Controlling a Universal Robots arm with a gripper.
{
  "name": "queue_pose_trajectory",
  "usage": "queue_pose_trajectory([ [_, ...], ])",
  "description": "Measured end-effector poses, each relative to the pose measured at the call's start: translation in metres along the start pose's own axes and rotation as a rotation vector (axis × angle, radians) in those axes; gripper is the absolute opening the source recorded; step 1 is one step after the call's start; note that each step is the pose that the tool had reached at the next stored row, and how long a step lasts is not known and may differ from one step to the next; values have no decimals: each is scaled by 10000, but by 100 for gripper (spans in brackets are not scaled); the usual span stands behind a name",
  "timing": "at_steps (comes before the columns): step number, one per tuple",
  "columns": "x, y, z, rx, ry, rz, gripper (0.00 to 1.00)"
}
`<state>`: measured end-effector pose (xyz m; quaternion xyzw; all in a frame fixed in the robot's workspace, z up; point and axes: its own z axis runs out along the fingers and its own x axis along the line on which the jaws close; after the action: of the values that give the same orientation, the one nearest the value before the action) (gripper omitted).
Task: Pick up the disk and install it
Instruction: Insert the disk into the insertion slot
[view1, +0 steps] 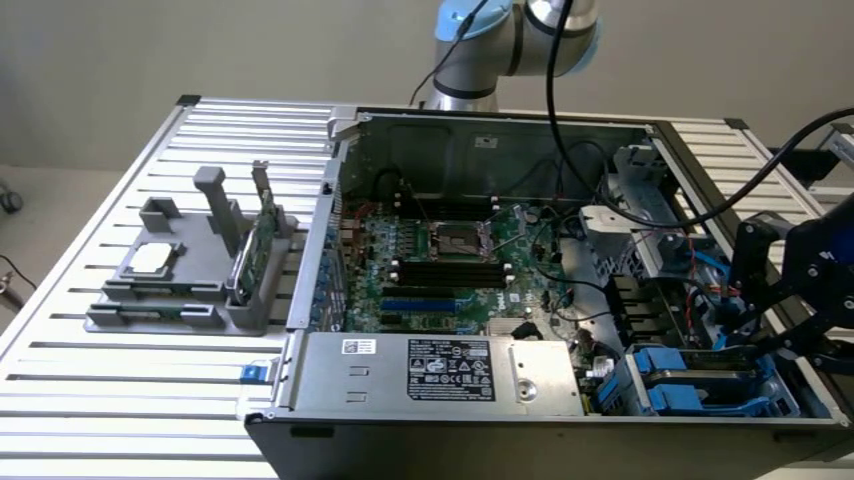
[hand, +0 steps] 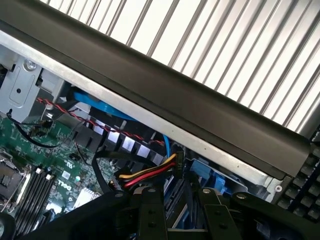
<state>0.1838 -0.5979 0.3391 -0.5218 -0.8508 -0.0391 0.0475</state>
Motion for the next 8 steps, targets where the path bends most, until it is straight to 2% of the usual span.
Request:
queue_pose_trajectory([
  [8,0,2,6,-15,25,-9,31],
])
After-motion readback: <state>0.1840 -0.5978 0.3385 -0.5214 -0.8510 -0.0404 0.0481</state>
